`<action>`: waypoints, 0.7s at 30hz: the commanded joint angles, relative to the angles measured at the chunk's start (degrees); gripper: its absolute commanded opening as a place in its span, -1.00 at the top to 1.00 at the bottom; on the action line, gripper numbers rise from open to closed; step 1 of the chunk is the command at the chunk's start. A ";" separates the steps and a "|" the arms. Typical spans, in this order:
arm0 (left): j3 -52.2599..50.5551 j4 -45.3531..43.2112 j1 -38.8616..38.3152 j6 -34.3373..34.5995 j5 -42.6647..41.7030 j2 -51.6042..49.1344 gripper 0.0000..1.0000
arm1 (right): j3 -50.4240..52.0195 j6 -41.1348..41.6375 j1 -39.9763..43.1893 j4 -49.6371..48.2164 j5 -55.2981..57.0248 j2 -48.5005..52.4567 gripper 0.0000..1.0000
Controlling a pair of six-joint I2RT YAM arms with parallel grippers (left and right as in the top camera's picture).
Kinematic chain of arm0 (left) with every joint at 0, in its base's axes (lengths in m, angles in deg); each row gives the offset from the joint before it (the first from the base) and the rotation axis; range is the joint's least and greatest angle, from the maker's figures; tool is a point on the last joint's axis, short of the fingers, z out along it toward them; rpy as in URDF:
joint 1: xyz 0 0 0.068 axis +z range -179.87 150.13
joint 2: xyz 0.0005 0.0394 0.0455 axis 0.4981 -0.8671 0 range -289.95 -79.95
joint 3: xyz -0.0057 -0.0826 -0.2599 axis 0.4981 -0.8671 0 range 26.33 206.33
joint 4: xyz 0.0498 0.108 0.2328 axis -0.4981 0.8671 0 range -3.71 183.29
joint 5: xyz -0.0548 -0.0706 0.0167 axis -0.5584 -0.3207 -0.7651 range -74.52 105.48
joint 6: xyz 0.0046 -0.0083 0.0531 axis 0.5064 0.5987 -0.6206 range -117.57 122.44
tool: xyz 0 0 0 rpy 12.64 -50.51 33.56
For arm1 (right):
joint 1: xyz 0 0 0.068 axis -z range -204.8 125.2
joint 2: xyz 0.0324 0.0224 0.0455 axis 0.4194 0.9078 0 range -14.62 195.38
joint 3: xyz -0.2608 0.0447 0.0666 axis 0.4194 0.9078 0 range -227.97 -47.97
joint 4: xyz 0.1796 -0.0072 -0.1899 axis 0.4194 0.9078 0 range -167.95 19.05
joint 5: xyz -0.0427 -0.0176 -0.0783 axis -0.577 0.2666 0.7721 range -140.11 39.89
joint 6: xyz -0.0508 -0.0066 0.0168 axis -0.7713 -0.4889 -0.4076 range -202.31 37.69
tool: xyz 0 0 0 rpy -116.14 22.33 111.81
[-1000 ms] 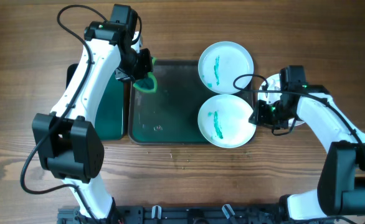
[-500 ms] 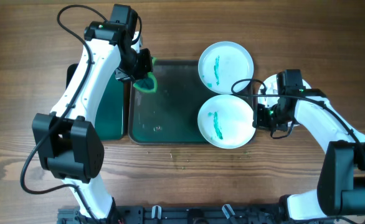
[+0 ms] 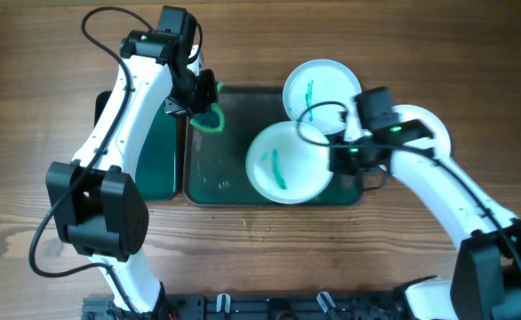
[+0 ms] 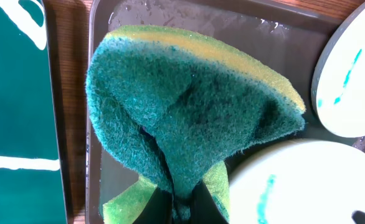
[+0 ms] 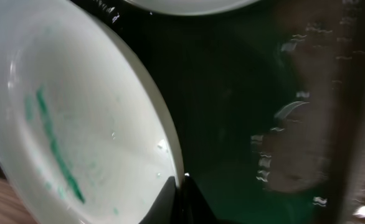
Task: Clean dirty plates on tray and stack at the side
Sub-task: 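Grasp the lower-right plate rim with right gripper, pull it left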
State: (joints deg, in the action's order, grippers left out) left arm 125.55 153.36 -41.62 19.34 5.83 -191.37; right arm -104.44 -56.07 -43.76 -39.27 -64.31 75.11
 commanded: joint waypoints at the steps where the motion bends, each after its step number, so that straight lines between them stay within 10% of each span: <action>1: 0.00 -0.17 0.00 0.70 0.35 0.72 0.92 | -1.05 16.90 -6.60 -5.42 7.56 2.43 0.91; 12: 0.00 -0.13 0.00 0.70 0.35 0.72 0.92 | -1.07 24.22 -13.38 -18.21 8.13 11.58 0.89; 17: 0.00 -0.15 0.00 0.70 0.33 0.72 0.92 | -1.14 16.72 -12.90 -18.27 5.20 12.02 0.28; 21: 0.00 -0.13 -0.39 0.72 0.33 0.72 0.92 | -1.53 10.58 -10.91 -17.22 3.61 12.07 0.19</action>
State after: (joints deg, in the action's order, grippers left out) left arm 125.55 153.38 -41.62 19.47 5.83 -191.37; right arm -104.68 -38.82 -56.57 -56.98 -58.36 86.28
